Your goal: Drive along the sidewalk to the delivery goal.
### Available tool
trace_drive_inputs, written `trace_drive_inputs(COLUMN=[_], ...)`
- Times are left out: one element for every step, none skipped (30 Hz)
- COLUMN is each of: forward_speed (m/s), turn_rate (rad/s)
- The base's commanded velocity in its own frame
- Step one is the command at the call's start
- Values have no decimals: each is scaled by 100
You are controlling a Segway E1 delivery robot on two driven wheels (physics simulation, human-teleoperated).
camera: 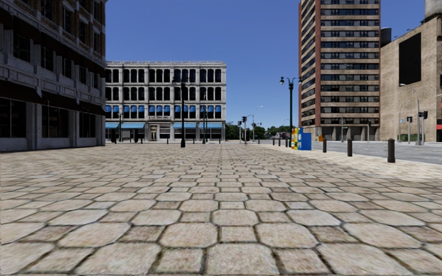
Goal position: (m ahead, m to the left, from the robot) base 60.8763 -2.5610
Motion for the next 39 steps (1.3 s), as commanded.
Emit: trace_drive_inputs(forward_speed=[200, 200, 200, 200, 200, 200, 200, 200, 200, 200, 200, 200, 200, 200, 200, 200, 200, 200, 200, 200, 200, 200, 200, 200, 200, 200, 200, 200, 200, 200, 200, 200, 200, 200, 200, 200, 200, 200, 200], turn_rate=[0, 0, 0, 0, 0, 0, 0, 0, 0, 0, 0, 0, 0, 0, 0, 0, 0, 0, 0, 0, 0, 0, 0, 0, 0, 0, 0, 0, 0, 0, 0, 0, 0, 0, 0, 0, 0, 0, 0])
